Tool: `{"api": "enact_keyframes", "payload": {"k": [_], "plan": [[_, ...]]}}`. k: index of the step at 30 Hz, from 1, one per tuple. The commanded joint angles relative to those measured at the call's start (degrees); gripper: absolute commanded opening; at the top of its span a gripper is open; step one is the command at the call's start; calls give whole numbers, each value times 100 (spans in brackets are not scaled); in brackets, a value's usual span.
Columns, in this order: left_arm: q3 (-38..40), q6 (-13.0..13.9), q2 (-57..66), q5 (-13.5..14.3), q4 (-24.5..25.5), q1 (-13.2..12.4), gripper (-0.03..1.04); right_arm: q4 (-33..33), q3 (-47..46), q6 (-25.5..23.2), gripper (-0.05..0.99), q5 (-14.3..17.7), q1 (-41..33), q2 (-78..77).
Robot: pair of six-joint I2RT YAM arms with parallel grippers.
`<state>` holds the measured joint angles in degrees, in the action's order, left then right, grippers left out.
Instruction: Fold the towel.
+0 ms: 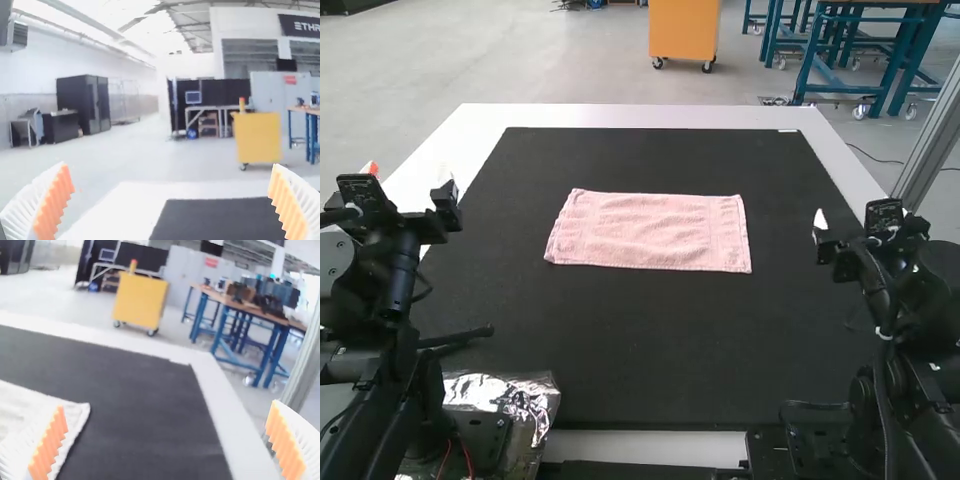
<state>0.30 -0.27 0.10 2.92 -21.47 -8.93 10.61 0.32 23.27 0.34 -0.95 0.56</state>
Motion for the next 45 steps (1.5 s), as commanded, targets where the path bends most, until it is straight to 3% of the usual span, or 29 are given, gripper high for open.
{"api": "enact_keyframes", "payload": {"k": [1,2,3,5,8,12,15,17,20,22,23,26,31,36,38,41,45], "plan": [[-21,1565,-10,253,20,111,91,240,-40,1092,91,-78,-28,-56],[-21,1715,-10,174,64,128,92,371,-49,1119,91,-131,-46,-56],[-21,1785,-10,174,12,155,94,512,-40,1374,91,-412,-63,-56],[-3,1829,-10,288,-261,181,95,943,-40,1374,91,-500,-63,-56],[278,1829,17,315,-428,163,94,969,294,916,91,-526,-28,-12],[1016,1627,588,244,-182,286,94,899,1076,354,91,-473,-28,568],[1728,1170,1581,183,-15,436,94,872,1832,-270,91,-394,-19,1474],[2335,634,2407,183,214,533,94,749,2333,-674,91,-385,-19,2177],[3302,-122,3796,-28,1102,629,94,248,3062,-1246,91,-359,-19,3231],[3803,-553,4666,-353,1743,647,94,-121,3440,-1474,91,-368,-28,3899],[3996,-632,5044,-538,2042,656,94,-340,3607,-1544,91,-385,-46,4242],[4365,-632,5914,-599,2464,673,94,-1017,3967,-1624,91,-421,-81,5200],[4620,-632,6960,-512,2631,840,96,-1826,4354,-1694,91,-825,-125,6659],[4963,-438,8032,-591,3176,972,96,-1870,4627,-1685,91,-886,-239,7705],[5121,-403,8393,-599,3149,1016,96,-1826,4767,-1685,91,-895,-309,8065],[5402,-395,8867,-608,3053,1033,96,-1764,5004,-1738,90,-1168,-388,8593],[5745,-403,9553,-582,2798,1025,96,-1747,5418,-1826,91,-1176,-494,9296]]}}
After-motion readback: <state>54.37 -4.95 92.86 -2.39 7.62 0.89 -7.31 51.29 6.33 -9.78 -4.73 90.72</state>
